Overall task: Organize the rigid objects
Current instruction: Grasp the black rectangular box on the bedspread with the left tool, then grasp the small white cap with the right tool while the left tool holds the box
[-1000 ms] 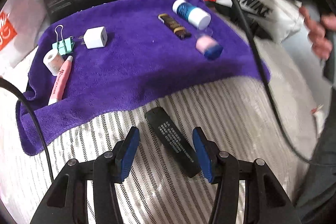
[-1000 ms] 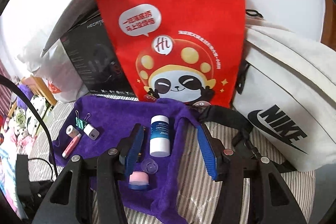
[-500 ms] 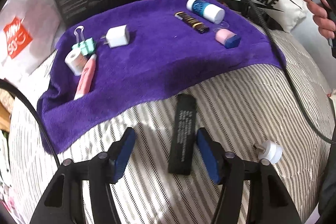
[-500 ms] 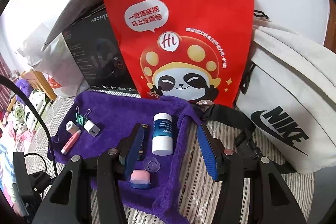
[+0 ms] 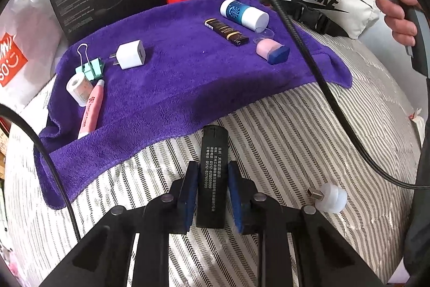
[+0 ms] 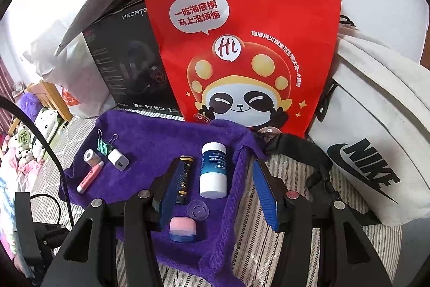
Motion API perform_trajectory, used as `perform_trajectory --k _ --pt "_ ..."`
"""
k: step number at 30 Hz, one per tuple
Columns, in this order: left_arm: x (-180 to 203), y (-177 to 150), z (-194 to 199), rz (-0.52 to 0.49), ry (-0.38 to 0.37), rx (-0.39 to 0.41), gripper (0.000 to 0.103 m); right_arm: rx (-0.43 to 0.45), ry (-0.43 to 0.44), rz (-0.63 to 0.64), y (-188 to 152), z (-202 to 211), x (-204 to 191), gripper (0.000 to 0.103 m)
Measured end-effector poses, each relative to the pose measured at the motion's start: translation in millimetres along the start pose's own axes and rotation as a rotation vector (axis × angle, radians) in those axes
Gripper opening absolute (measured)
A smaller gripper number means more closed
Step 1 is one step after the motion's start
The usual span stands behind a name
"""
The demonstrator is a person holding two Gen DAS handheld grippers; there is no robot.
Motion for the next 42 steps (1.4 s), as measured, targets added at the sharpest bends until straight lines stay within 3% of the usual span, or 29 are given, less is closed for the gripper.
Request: perform_trajectory --k 3,10,20,29,37,42 --pt "-2.7 -1.4 2.9 0.011 -0.015 -0.021 0.022 0.001 0.003 0.009 1.3 0.8 -4.5 0.053" --pt "-30.9 -14.7 13.8 0.050 0.028 -0.029 0.022 0.034 0.022 0.077 10.5 12.1 -32.8 0.053" --pt "-43.9 -17.1 18.4 0.074 -0.003 -0.012 0.022 0.029 0.031 0.124 9.5 17.7 -68.3 0.053" --pt "-93.9 -27.2 31.2 0.161 0.087 0.023 0.021 -0.077 0.030 0.124 -66.4 25.0 -90.2 0.053" --pt "-96.1 -30.8 27.8 0.172 0.088 0.042 0.022 -0.112 0.093 0.156 -142.1 33.1 -140.0 0.053" --pt "-97.9 -33.9 30.5 0.179 0.075 0.048 0.022 -0.149 0.132 0.199 -168.9 27.5 -161.7 0.053"
Point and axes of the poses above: each gripper's, at about its wrist camera, not at the fingertips, and z roughly against the way its jaws point, x to its right, y to its top, the point moved 3 cm from there along -z, roughly the way its jaws point, and after that the axes turned 11 degrees about z, right-handed, at the moved point
